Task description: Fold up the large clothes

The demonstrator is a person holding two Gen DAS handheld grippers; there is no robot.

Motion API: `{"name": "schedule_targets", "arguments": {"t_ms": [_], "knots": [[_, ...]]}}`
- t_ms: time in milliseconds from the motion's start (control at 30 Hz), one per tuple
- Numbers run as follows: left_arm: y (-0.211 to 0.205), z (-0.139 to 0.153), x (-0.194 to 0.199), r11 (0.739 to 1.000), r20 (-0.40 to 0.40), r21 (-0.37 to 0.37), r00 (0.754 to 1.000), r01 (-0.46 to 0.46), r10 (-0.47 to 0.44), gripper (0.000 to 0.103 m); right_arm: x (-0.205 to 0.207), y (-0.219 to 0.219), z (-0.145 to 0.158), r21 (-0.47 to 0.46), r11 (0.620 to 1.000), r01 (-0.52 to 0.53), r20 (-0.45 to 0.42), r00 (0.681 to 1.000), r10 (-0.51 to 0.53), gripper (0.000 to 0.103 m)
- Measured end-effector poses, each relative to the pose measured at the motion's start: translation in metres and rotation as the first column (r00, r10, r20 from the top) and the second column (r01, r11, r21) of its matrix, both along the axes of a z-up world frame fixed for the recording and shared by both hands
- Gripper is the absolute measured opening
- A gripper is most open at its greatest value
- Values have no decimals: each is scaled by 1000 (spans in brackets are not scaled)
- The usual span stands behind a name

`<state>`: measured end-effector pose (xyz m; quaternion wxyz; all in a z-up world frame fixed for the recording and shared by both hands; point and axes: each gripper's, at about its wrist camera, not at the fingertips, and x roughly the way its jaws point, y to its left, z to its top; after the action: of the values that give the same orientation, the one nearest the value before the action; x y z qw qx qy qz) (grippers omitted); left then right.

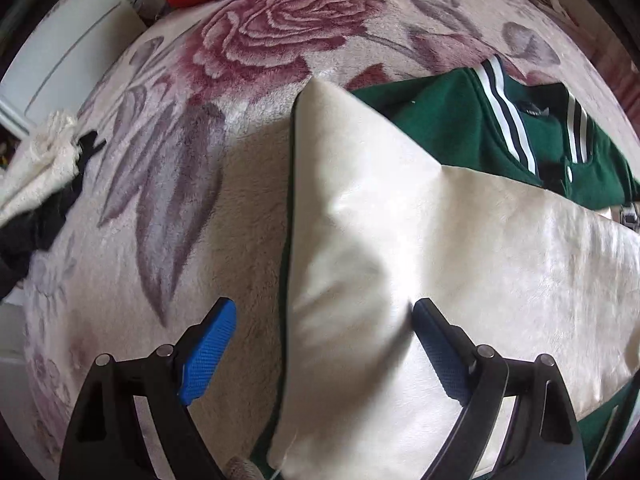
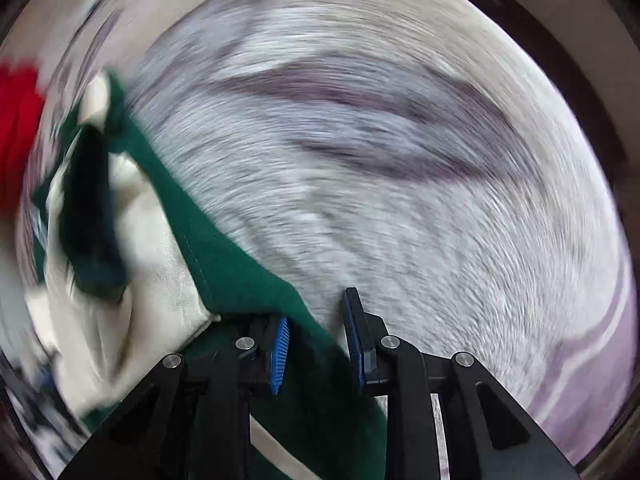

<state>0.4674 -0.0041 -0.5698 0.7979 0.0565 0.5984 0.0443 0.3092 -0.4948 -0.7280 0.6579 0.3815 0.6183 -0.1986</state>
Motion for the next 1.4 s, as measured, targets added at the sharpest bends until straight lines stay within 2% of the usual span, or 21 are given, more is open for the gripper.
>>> {"name": "schedule_targets", "arguments": {"t_ms": [67, 133, 167, 267, 300, 333, 400, 467, 500, 600, 700, 767, 900, 1000, 1033, 1100, 1133, 1167, 1200, 1333, 1400], "knots": [[-2, 1, -1, 1000, -1, 7, 1000, 8, -8, 91, 1, 3, 0, -1, 999, -34, 1, 999, 34, 26], [-4, 3, -1, 1000, 3, 5, 1000, 14, -14, 91, 22, 23, 14, -110, 972, -207, -25, 978, 206, 29], [-5, 3, -1, 1000, 4, 8, 1000, 16, -16, 91, 37, 38, 21, -189, 922, -339, -55, 941, 335, 29], [-7, 3, 0, 1000, 7, 17, 1000, 19, -19, 91, 68, 71, 6, -267, 766, -584, -174, 812, 557, 29], [-7, 3, 0, 1000, 7, 22, 1000, 15, -15, 91, 72, 71, 0, -277, 752, -598, -179, 801, 571, 28], [-5, 2, 0, 1000, 10, 22, 1000, 7, -7, 91, 73, 67, -1, -279, 766, -579, -158, 815, 558, 28], [-1, 0, 0, 1000, 8, 2, 1000, -4, 4, 91, 62, 31, 1, -197, 907, -373, -23, 926, 376, 28], [2, 1, 0, 1000, 0, -8, 1000, -15, 15, 91, 45, 2, -7, -65, 983, -171, 37, 984, 174, 27], [3, 4, -1, 1000, 4, -11, 1000, -17, 17, 91, 37, -6, -11, -5, 995, -102, 44, 994, 102, 27], [8, 18, -7, 1000, 32, -15, 999, -19, 20, 91, 36, -6, 14, -6, 997, -78, 0, 997, 78, 32], [15, 27, -12, 999, 49, -24, 998, -32, 33, 91, 41, 1, 48, -8, 996, -85, 60, 995, 86, 32], [20, 27, -12, 999, 44, -26, 998, -41, 42, 91, 58, 17, 53, -6, 987, -159, 100, 982, 159, 44], [26, 21, -14, 998, 26, -22, 998, -53, 54, 91, 62, 29, 59, -149, 978, -144, 10, 989, 147, 48], [25, 17, -17, 999, 31, -15, 999, -40, 41, 91, 59, 18, 68, 9, 999, -48, 158, 986, 46, 58], [25, 15, -16, 999, 31, -12, 999, -38, 38, 91, 62, 16, 65, 37, 997, -65, 181, 982, 57, 69], [24, 8, -15, 999, 24, -6, 999, -34, 34, 91, 90, 29, 55, 60, 981, -183, 190, 967, 168, 72], [23, 4, -13, 999, 11, -1, 999, -33, 33, 91, 98, 29, 52, 46, 976, -214, 175, 963, 204, 66], [23, 1, -11, 1000, 4, -1, 1000, -29, 29, 91, 112, 38, 44, 33, 966, -256, 172, 954, 247, 50], [23, -2, -10, 1000, -2, -8, 1000, -26, 26, 91, 115, 37, 41, 2, 960, -278, 151, 950, 275, 16], [19, 3, -13, 1000, 8, -4, 1000, -11, 11, 91, 137, 28, 35, -159, 963, -216, 47, 973, 226, 2], [20, 16, -25, 999, 23, -32, 1000, -13, 14, 91, 139, 29, 42, -206, 955, -211, 3, 976, 216, 3]]}}
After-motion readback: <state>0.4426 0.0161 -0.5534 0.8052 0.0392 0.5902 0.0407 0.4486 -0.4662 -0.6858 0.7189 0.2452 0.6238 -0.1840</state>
